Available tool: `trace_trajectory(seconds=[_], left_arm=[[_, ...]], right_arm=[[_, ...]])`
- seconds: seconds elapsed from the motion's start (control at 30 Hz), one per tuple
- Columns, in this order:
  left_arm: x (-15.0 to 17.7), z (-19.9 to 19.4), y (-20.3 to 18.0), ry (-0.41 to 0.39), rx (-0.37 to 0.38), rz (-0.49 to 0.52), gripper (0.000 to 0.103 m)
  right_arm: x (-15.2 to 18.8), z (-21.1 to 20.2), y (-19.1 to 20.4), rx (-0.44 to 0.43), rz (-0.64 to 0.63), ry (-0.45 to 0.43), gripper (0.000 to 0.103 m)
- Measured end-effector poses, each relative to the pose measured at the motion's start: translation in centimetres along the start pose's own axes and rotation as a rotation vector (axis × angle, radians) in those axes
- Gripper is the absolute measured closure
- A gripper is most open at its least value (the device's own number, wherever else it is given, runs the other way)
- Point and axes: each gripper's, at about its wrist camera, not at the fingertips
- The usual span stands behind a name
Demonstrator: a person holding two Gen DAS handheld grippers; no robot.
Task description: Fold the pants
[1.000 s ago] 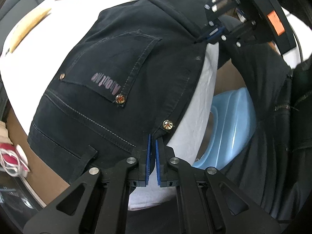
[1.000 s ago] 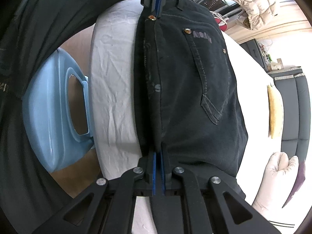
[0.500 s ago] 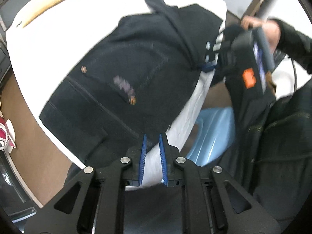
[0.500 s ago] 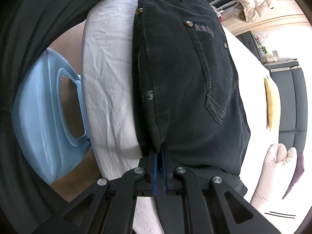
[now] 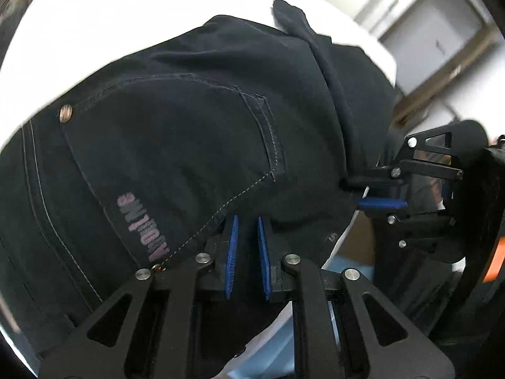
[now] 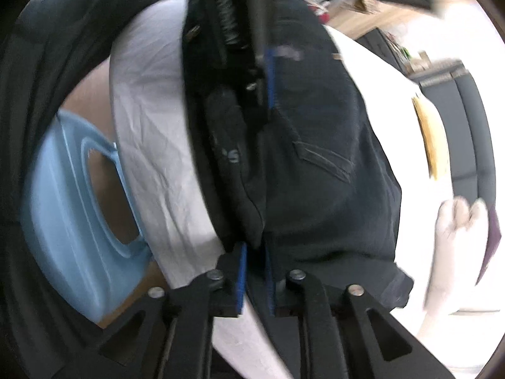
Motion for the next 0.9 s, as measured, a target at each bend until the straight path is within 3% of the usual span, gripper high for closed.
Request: trace_trajectory(seconds=[0.03, 0.07, 0.13, 0.33, 0.43, 0.5, 0.7, 0.9], left_arm=[[-0.1, -0.3, 0.2, 0.003, 0.017, -0.022, 0.09], [-0.3, -0.5, 0.4, 0.006, 0.029, -0.038, 0.09], [-0.5, -0.8, 0.1, 0.006, 0.028, -0.052, 0.09], [-4.0, -3.3, -1.8, -0.116, 0.077, -0.092, 0.09], [-5.4, -0.7, -1.1, -0.076, 0.012, -0.167, 0.09], [-5.2, 1.2, -0.4, -0.047, 0.0, -0.209, 0.09], [-4.3, 1.9, 0.4, -0.054, 0.047, -0.267, 0.09], [-3.7, 1.3, 1.5, -0.054, 0.042, -0.273, 0.09]], right_arm=[[0.6, -0.5, -0.7, -0.018, 0.053, -0.023, 0.068], [1.5, -1.1, -1.7, -0.052, 0.123, -0.055, 0.045], [4.0, -2.5, -4.3, -0.118, 0.297, -0.151, 0.034], [16.9, -2.9, -16.7, -0.155, 0.992, -0.378, 0.034], [26.0, 0.2, -21.9, -0.196, 1.445, -0.544, 0.037], [31.2, 3.6, -23.7, -0.278, 1.714, -0.648, 0.042], [37.2, 13.0, -24.8, -0.427, 2.105, -0.645, 0.058], [37.2, 16.8, -23.8, -0.495, 2.211, -0.57, 0.06]])
Point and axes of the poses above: each gripper's, at about its wrist camera, not at the fingertips, and z roughly the way its jaws point, y to its left, x to its underside, and after that the axes turned 13 degrees about -z, right-handed
